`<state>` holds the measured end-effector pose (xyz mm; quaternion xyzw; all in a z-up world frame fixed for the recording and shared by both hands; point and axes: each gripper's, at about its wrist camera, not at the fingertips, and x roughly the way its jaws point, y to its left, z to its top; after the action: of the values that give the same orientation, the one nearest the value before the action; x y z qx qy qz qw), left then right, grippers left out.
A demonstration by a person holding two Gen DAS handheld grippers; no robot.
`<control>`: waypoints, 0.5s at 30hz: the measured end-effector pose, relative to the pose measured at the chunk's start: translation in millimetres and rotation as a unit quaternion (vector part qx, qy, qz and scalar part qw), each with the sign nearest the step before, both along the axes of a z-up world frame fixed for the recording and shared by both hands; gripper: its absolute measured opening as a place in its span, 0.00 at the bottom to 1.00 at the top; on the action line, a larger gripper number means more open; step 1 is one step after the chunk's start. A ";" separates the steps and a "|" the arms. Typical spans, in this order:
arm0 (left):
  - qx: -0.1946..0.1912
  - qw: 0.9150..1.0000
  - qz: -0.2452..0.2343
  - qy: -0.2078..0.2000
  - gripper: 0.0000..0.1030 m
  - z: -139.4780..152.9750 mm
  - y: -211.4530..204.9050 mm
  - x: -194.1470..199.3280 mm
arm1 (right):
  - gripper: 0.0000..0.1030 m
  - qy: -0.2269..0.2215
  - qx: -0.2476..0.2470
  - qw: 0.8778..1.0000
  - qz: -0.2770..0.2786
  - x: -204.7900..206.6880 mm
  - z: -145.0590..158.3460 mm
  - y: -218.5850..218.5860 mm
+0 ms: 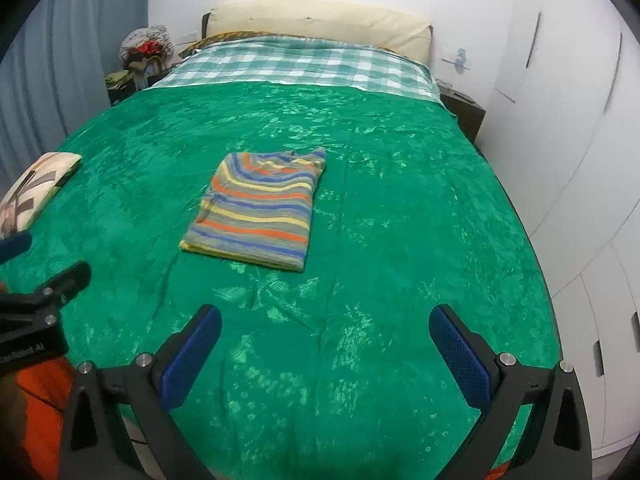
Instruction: Fold small clothes
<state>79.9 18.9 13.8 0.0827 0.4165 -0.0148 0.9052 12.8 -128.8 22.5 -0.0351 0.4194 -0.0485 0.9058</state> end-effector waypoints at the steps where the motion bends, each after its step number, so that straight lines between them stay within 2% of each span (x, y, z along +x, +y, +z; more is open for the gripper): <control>1: -0.004 1.000 -0.001 0.002 1.00 1.5 0.3 -1.1 | 1.00 0.001 0.002 1.000 0.003 -1.8 2.6 0.9; 5: -0.020 1.000 0.002 0.006 1.00 7.8 2.0 -4.2 | 0.99 0.004 0.005 1.000 0.007 -8.9 13.2 4.4; 9: 0.002 1.000 0.002 0.004 1.00 10.8 -2.3 -4.5 | 0.99 -0.001 0.004 1.000 0.011 -13.1 21.5 7.2; 15: 0.003 1.000 0.001 0.010 1.00 16.3 -3.5 -4.0 | 0.99 -0.006 0.007 1.000 0.017 -16.1 29.1 10.5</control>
<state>76.0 15.4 30.2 0.0844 0.4256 -0.0133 0.9009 -3.2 -118.3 51.6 -0.0357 0.4132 -0.0300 0.9095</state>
